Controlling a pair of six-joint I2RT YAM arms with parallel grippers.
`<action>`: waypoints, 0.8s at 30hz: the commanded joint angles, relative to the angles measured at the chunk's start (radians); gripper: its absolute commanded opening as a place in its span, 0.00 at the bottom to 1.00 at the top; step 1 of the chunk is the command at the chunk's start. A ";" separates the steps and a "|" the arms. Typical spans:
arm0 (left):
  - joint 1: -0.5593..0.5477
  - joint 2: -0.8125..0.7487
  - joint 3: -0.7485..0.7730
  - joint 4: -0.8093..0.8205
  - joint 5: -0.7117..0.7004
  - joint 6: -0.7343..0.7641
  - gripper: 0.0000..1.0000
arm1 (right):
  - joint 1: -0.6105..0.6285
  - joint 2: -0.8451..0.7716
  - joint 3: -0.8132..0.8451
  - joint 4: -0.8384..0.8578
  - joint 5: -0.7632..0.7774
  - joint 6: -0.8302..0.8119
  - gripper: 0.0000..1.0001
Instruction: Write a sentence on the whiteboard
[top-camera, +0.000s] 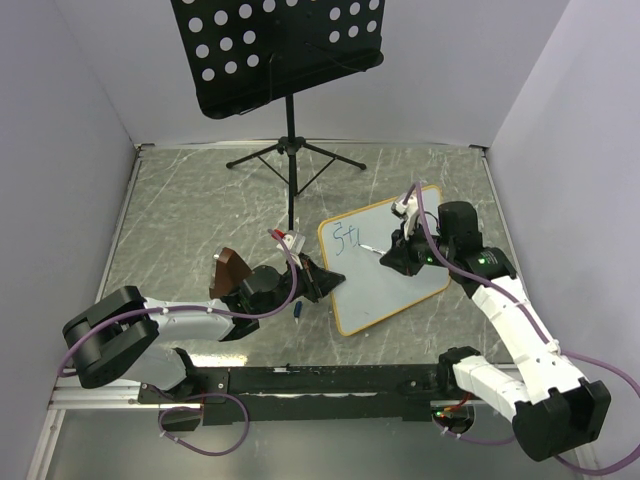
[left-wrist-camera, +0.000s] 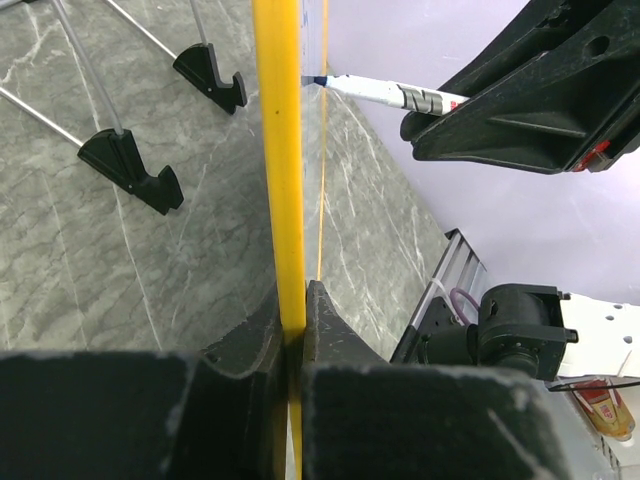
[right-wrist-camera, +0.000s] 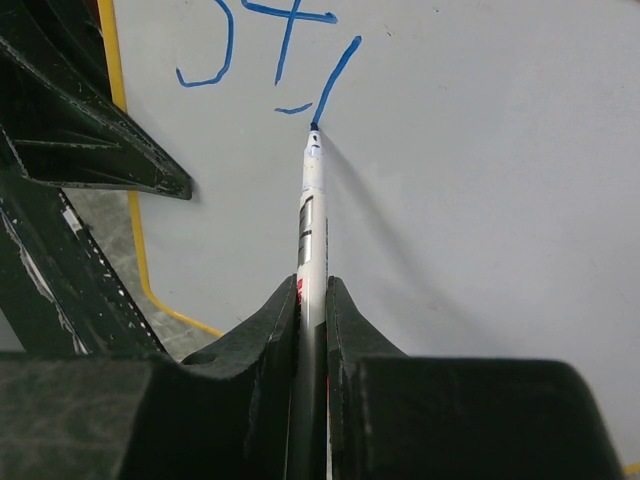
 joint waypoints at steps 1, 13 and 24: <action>-0.001 -0.012 0.032 0.109 0.016 0.029 0.01 | 0.008 0.028 0.046 0.031 0.006 0.007 0.00; -0.001 -0.008 0.035 0.111 0.019 0.029 0.01 | 0.004 0.073 0.104 0.071 0.039 0.045 0.00; -0.001 -0.011 0.029 0.114 0.016 0.027 0.01 | -0.041 0.073 0.115 0.071 0.062 0.096 0.00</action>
